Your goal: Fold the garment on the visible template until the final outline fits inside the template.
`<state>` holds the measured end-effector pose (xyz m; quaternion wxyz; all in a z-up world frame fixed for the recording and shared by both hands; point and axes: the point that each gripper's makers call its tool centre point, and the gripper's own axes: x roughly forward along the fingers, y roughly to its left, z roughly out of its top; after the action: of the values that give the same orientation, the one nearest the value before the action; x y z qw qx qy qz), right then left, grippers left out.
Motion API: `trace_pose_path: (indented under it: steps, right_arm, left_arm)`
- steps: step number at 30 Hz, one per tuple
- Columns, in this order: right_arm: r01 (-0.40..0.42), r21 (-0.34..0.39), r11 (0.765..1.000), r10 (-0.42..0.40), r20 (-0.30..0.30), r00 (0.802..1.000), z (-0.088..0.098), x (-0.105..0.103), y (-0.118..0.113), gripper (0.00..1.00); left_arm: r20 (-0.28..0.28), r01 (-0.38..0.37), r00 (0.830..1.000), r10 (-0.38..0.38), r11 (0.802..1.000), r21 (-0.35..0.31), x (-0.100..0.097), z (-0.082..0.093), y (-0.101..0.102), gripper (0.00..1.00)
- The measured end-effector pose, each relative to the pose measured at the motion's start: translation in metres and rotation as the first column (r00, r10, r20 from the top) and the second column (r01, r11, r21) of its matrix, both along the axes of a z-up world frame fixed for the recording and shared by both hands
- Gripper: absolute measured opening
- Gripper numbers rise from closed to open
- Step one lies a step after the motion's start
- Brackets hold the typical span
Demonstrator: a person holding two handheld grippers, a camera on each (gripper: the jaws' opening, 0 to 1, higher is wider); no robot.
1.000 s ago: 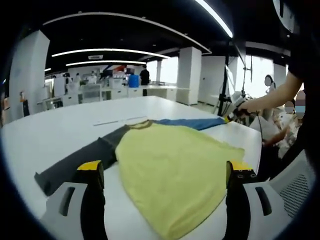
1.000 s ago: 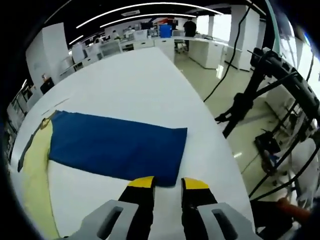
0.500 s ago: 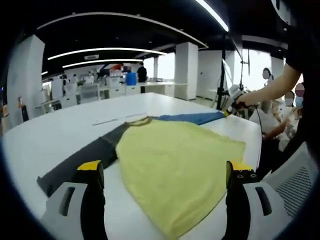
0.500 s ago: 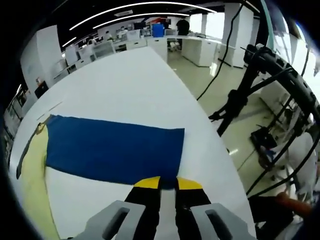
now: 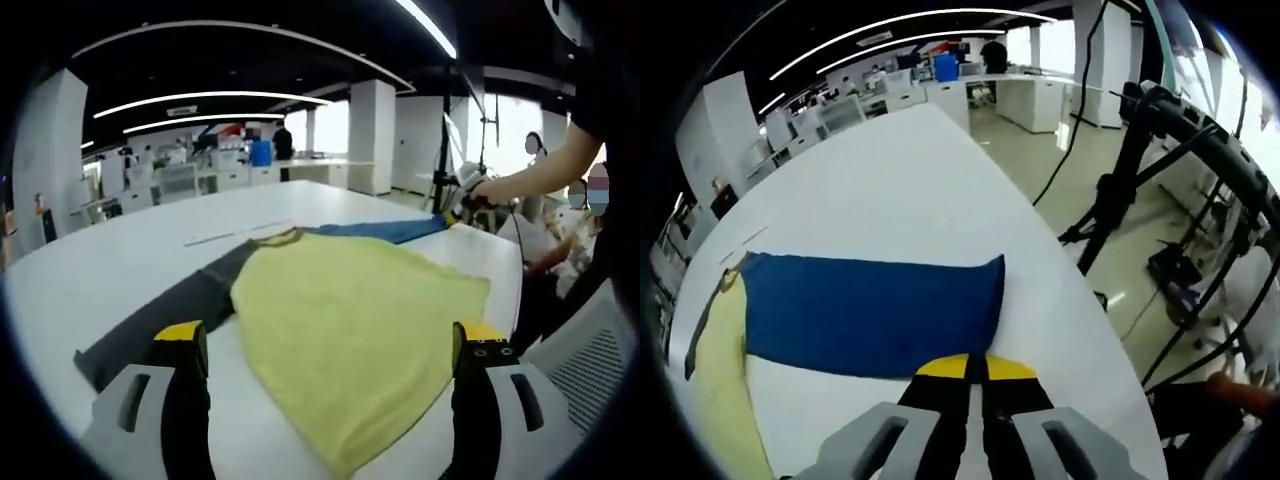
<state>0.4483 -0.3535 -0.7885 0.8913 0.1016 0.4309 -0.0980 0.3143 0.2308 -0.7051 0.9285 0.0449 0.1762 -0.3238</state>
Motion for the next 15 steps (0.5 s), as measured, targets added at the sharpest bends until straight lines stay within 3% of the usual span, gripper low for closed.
trace_pose_path:
  steps: [7, 10, 15]
  right_arm:
    - [0.005, 0.002, 1.0, -0.005, 0.051, 0.999, 0.016, 0.009, 0.002, 0.0]
    - [-0.005, -0.014, 1.0, 0.006, 0.07, 0.997, 0.023, 0.011, 0.008, 0.0]
    - [-0.042, -0.016, 0.999, 0.043, 0.103, 0.994, 0.036, 0.018, 0.026, 0.0]
  left_arm:
    - [-0.002, -0.003, 1.0, 0.003, 1.0, -0.01, 0.0, -0.001, 0.0, 0.99]
    - [-0.005, -0.006, 1.0, 0.006, 1.0, -0.031, 0.0, 0.0, -0.001, 0.99]
    - [-0.011, -0.006, 1.0, 0.006, 1.0, -0.01, 0.0, -0.002, 0.0, 0.99]
